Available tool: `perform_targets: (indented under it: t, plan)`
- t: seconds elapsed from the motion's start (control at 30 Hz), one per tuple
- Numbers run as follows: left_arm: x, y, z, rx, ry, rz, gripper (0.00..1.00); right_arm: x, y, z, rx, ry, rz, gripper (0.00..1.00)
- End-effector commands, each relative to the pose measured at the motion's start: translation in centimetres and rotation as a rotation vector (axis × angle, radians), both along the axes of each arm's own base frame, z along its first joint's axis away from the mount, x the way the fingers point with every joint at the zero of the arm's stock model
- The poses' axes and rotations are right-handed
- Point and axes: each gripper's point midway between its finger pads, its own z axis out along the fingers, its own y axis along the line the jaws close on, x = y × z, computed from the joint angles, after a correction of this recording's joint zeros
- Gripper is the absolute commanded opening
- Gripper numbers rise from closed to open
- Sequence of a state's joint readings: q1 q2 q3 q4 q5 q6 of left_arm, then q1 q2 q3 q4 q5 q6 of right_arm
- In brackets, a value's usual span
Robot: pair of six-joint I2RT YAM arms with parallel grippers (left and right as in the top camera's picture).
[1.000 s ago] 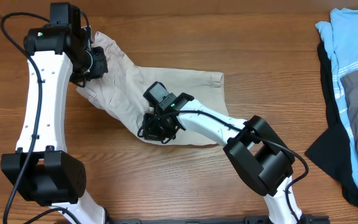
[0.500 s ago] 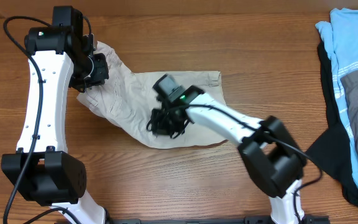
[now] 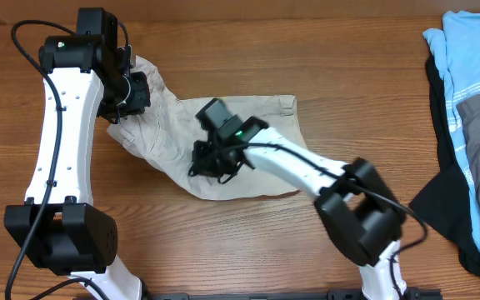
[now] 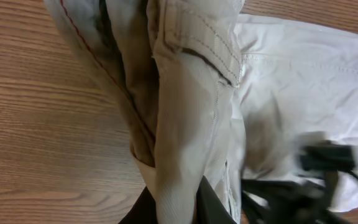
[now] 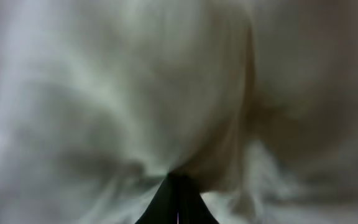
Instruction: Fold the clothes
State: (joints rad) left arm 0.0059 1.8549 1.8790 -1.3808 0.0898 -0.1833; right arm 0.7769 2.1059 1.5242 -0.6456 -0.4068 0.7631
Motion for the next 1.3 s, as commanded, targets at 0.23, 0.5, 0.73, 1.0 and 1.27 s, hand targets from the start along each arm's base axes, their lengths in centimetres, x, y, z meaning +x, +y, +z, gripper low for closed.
perform_targets:
  t: [0.23, 0.5, 0.73, 1.0, 1.27]
  plan:
    - [-0.2, -0.3, 2.3, -0.001, -0.062, -0.019, 0.04, 0.1, 2.2, -0.7, 0.037, -0.081, 0.113, 0.04]
    - [-0.2, -0.3, 2.2, -0.001, -0.060, -0.019, 0.04, 5.6, -3.9, 3.6, 0.016, -0.118, -0.014, 0.04]
    - [-0.2, -0.3, 2.2, -0.001, -0.060, -0.019, 0.04, 7.3, -3.7, 2.7, 0.056, -0.157, -0.037, 0.04]
    - [-0.3, -0.4, 2.2, -0.002, -0.057, -0.020, 0.04, 7.6, -1.6, 2.5, 0.054, -0.244, -0.020, 0.04]
    - [-0.6, -0.4, 2.2, -0.006, -0.045, -0.003, 0.04, 7.2, 1.0, -1.9, 0.063, -0.242, 0.019, 0.04]
